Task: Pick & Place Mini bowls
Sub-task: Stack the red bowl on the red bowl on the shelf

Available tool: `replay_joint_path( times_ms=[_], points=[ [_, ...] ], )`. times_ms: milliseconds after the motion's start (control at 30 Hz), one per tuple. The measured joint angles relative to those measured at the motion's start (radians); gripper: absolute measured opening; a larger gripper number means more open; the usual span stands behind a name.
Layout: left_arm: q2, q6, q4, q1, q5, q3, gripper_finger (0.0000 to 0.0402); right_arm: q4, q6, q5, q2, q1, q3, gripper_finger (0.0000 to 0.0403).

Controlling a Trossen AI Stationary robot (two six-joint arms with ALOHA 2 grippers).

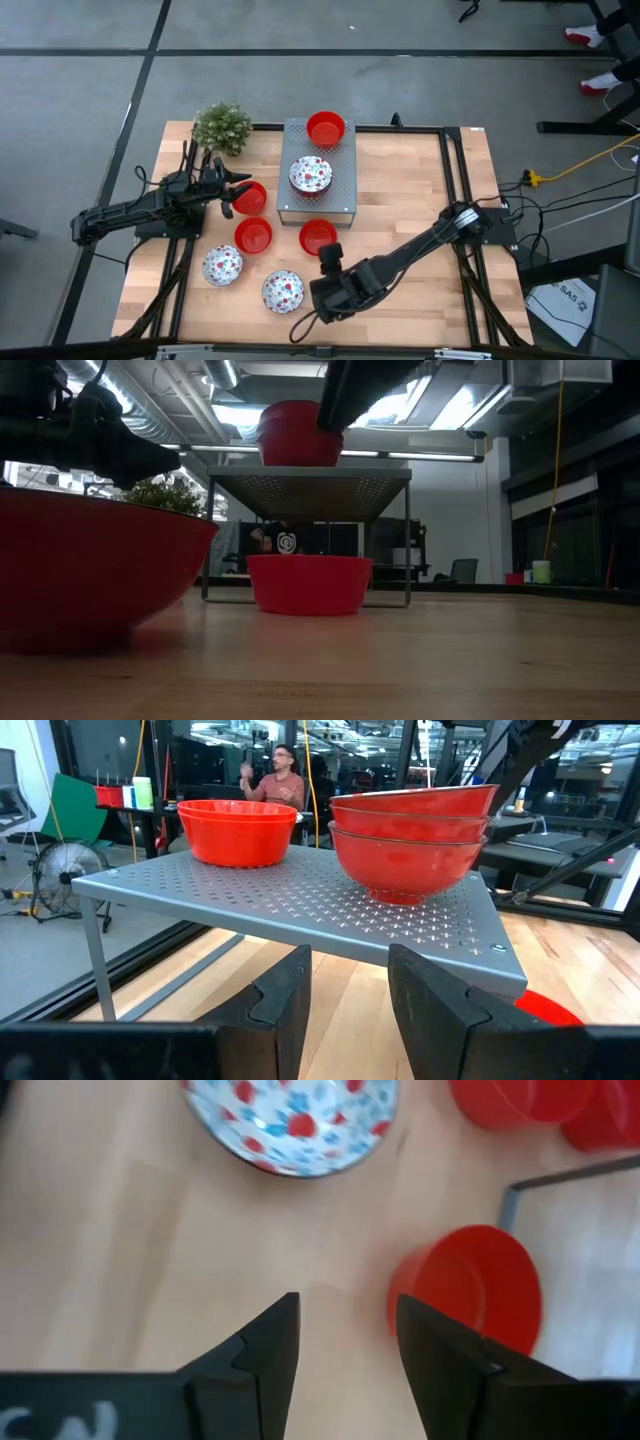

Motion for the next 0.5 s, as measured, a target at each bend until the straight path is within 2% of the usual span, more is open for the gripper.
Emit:
replay_joint_path(
  times_ms=[500],
  points=[
    [0.0, 0.0, 0.0, 0.0, 0.0, 0.0, 0.013, 0.003, -0.001, 0.023, 0.12, -0.103, 0.0, 0.0165]
  ],
)
